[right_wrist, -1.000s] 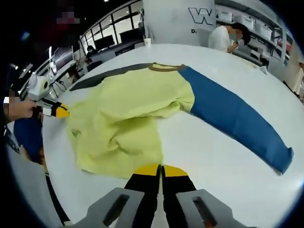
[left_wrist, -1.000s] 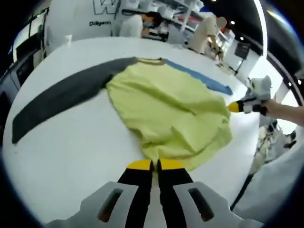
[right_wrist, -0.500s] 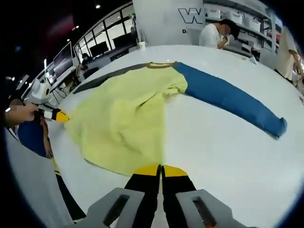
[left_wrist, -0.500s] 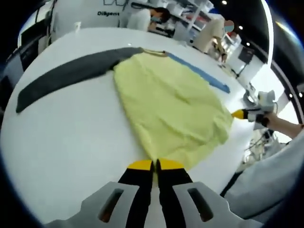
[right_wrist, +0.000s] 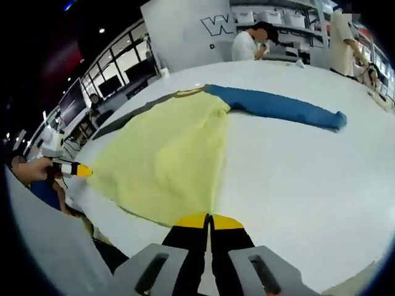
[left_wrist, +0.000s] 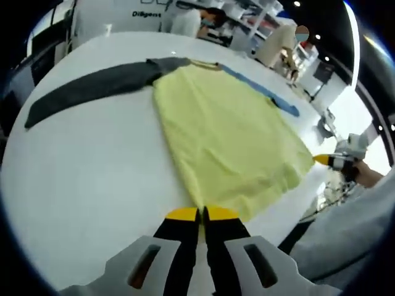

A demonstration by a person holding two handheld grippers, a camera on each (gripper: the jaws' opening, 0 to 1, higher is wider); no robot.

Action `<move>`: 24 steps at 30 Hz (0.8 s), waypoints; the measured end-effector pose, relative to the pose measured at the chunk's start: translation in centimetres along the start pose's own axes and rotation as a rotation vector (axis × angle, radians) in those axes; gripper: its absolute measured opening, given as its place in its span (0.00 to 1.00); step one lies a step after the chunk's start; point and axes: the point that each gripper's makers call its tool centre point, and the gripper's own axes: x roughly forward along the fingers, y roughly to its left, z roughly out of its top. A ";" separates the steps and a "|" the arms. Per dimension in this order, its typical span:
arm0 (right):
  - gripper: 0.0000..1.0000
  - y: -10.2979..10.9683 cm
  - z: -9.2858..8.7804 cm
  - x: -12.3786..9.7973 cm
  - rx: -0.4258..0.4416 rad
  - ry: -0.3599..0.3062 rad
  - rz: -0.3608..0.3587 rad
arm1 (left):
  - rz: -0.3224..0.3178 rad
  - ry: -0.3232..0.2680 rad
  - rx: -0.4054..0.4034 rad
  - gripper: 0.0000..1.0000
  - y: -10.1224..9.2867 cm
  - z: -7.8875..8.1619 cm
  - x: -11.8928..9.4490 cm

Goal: Fold the garment on the visible template until the final outline fits inside the template.

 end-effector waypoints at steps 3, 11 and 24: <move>0.00 2.5 -0.1 -0.4 -0.007 -0.016 0.030 | -0.041 -0.004 0.015 0.01 -1.9 -0.2 -0.4; 0.00 5.4 0.5 -0.4 -0.033 -0.049 0.076 | -0.145 0.026 0.066 0.01 -6.1 -2.1 -1.6; 0.00 12.6 0.0 0.3 -0.036 -0.062 0.210 | -0.335 0.067 0.110 0.01 -13.3 -5.3 -2.9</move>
